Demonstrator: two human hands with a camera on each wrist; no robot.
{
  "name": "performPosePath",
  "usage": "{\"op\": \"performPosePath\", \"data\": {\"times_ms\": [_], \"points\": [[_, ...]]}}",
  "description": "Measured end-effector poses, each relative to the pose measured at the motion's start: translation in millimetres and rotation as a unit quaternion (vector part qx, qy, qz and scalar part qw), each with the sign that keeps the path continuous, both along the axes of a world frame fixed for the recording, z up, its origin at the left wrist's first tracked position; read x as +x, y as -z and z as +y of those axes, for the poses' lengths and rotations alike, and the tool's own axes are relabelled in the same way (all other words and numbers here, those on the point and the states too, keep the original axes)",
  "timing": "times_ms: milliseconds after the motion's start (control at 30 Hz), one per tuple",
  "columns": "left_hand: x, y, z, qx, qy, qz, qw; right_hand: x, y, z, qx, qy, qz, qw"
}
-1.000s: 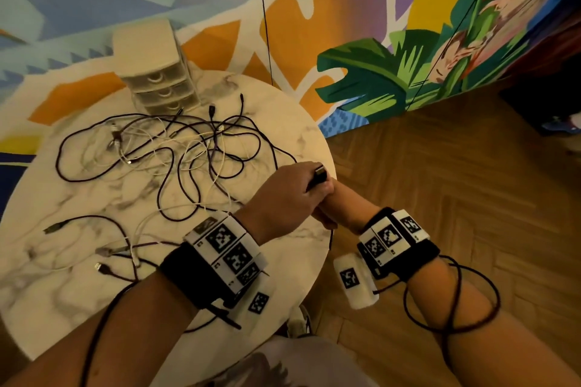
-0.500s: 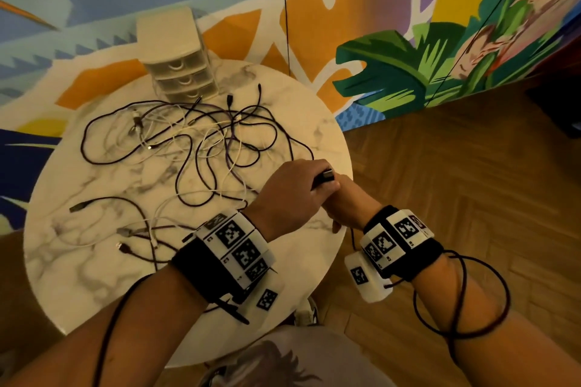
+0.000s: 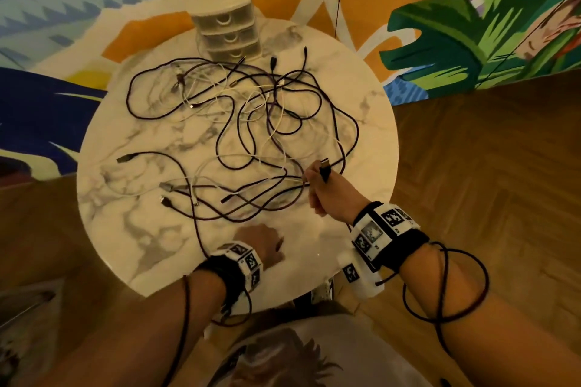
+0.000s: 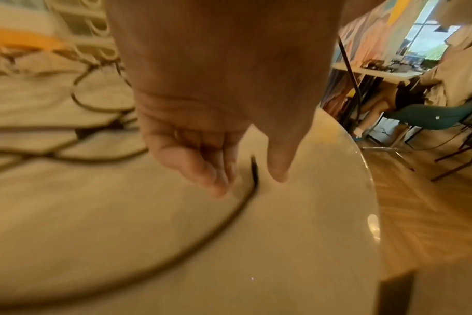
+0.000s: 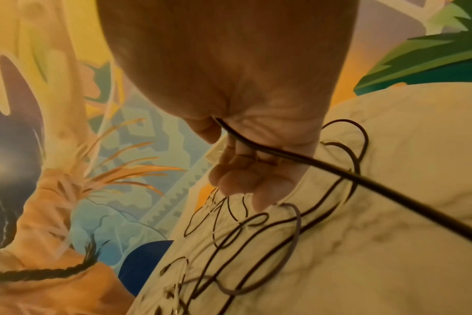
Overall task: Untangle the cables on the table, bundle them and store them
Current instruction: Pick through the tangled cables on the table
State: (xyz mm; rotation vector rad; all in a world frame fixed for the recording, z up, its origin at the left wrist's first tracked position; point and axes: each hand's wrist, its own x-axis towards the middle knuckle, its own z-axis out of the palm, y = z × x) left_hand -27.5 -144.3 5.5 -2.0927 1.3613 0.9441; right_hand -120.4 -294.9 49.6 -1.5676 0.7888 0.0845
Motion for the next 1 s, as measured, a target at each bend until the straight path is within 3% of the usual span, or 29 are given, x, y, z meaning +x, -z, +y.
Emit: {"op": "performPosePath", "data": {"times_ms": [167, 333, 433, 533, 600, 700, 800, 833, 900, 1000], "points": [[-22.5, 6.1, 14.0, -0.081, -0.037, 0.012, 0.996, -16.6, 15.9, 9.3, 0.0, 0.003, 0.053, 0.999], [-25.1, -25.8, 1.8, -0.245, -0.075, 0.014, 0.966, -27.6, 22.5, 33.8, -0.048, -0.128, 0.111, 0.984], [-22.6, -41.1, -4.6, -0.335, -0.1, 0.02, 0.937, -16.5, 14.4, 37.2, -0.082, -0.133, 0.07, 0.985], [-15.9, -42.5, -1.5, -0.357, -0.139, 0.043, 0.923, -8.4, 7.4, 31.8, -0.137, -0.149, 0.041, 0.978], [-11.5, -38.7, 4.2, -0.322, -0.141, 0.045, 0.935, -7.2, 10.5, 24.6, -0.139, -0.111, 0.032, 0.984], [5.4, -27.1, 29.8, -0.227, -0.153, 0.045, 0.961, -12.2, 19.4, 5.9, -0.047, 0.065, 0.015, 0.997], [36.0, -26.2, 57.7, -0.204, -0.168, -0.015, 0.964, -28.2, 28.5, -21.7, 0.058, 0.238, -0.008, 0.97], [42.6, -29.6, 60.5, -0.211, -0.16, -0.04, 0.963, -35.9, 33.0, -27.8, 0.035, 0.272, -0.002, 0.962], [46.0, -41.1, 56.1, -0.231, -0.126, -0.074, 0.962, -47.8, 42.1, -32.5, -0.138, 0.279, 0.026, 0.95], [27.4, -55.7, 36.8, -0.242, -0.035, -0.099, 0.965, -33.4, 20.9, -10.5, -0.363, 0.197, -0.122, 0.902]]}}
